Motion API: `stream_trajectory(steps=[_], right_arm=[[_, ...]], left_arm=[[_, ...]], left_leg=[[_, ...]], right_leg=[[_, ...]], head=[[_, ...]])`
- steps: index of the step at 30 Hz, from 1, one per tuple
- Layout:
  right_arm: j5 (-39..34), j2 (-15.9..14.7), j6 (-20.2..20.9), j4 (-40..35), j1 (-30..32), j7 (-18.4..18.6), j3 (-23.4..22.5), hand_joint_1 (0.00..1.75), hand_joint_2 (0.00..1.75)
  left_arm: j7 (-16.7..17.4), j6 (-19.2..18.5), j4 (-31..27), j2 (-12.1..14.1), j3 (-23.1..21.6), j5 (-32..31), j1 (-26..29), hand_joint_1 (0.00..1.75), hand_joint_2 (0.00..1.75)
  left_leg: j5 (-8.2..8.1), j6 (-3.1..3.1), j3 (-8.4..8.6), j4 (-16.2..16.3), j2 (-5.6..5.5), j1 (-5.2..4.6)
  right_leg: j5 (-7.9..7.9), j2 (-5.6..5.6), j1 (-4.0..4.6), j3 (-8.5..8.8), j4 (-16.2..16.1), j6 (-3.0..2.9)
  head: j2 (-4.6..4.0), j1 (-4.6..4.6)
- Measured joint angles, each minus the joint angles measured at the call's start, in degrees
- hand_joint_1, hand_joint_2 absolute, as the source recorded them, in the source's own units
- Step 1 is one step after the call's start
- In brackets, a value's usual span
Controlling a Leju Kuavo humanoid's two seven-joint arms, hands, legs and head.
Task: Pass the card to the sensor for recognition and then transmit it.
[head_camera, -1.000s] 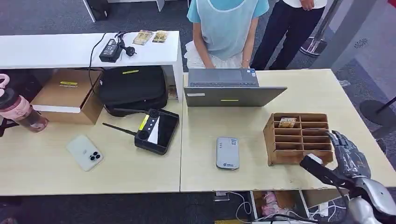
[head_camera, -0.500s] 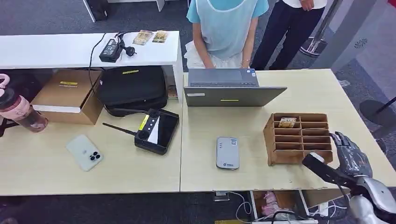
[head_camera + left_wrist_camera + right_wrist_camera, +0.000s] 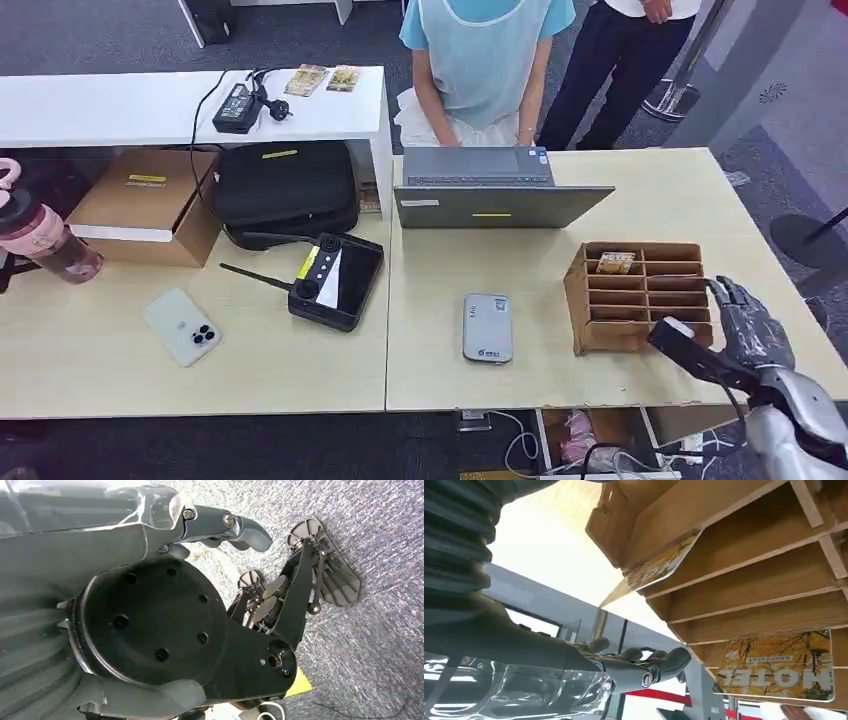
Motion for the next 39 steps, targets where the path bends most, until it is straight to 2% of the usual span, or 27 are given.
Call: stream_trajectory(steps=[1,2,15,34,35,37,39], right_arm=[[0.0,0.0,-0.1,0.4,-0.3,-0.1,0.0,1.69,1.75],[0.0,0.0,-0.2,0.8,-0.5,-0.2,0.0,1.75,1.75],[-0.1,0.0,-0.8,4.6,-3.7,-0.6,0.6,1.75,1.75],[-2.0,0.0,-2.3,1.7,-2.3,-0.4,0.1,1.75,1.75],[-2.0,0.0,-2.3,1.6,-2.3,-0.5,0.1,1.66,1.75],[-2.0,0.0,-2.3,1.4,-2.3,-0.5,0.1,1.73,1.75],[-1.9,0.0,-2.2,1.4,-2.5,-0.5,0.1,1.66,1.75]], left_arm=[[0.1,0.0,0.0,0.0,0.0,0.0,0.0,0.0,1.75],[0.1,0.1,0.0,0.0,0.0,0.0,0.0,0.0,1.75],[0.2,0.6,0.0,-0.1,0.0,0.6,0.0,0.0,1.75],[0.2,0.1,0.0,0.0,0.0,0.2,0.0,0.0,1.75],[0.2,0.0,0.0,0.0,0.0,0.2,0.0,0.0,1.75],[0.2,0.1,0.0,0.0,0.0,0.3,0.0,0.0,1.75],[0.2,0.2,0.0,0.0,0.0,0.3,0.0,0.0,1.75]], left_leg=[[0.0,0.0,0.0,0.0,0.0,0.0],[0.0,0.0,0.0,0.0,0.0,0.0],[0.0,0.0,0.02,0.0,0.0,0.0],[0.0,0.0,0.03,0.0,0.0,0.0],[0.0,0.0,0.02,0.0,0.0,0.0],[0.0,0.0,0.01,0.0,0.0,0.0],[0.0,0.0,0.0,0.0,0.0,0.0]], right_leg=[[0.0,0.0,0.0,0.0,0.0,0.0],[0.0,0.0,0.0,0.0,0.0,0.0],[0.0,0.02,0.0,0.0,0.0,0.0],[0.01,0.01,0.0,0.0,0.0,0.0],[0.01,0.01,0.0,0.0,0.0,0.0],[0.01,0.01,0.0,0.01,0.0,0.0],[0.01,0.01,0.0,0.01,0.0,0.0]], head=[[0.0,0.0],[0.0,0.0],[0.0,0.0],[0.0,0.0],[0.0,0.0],[0.0,0.0],[0.0,0.0]])
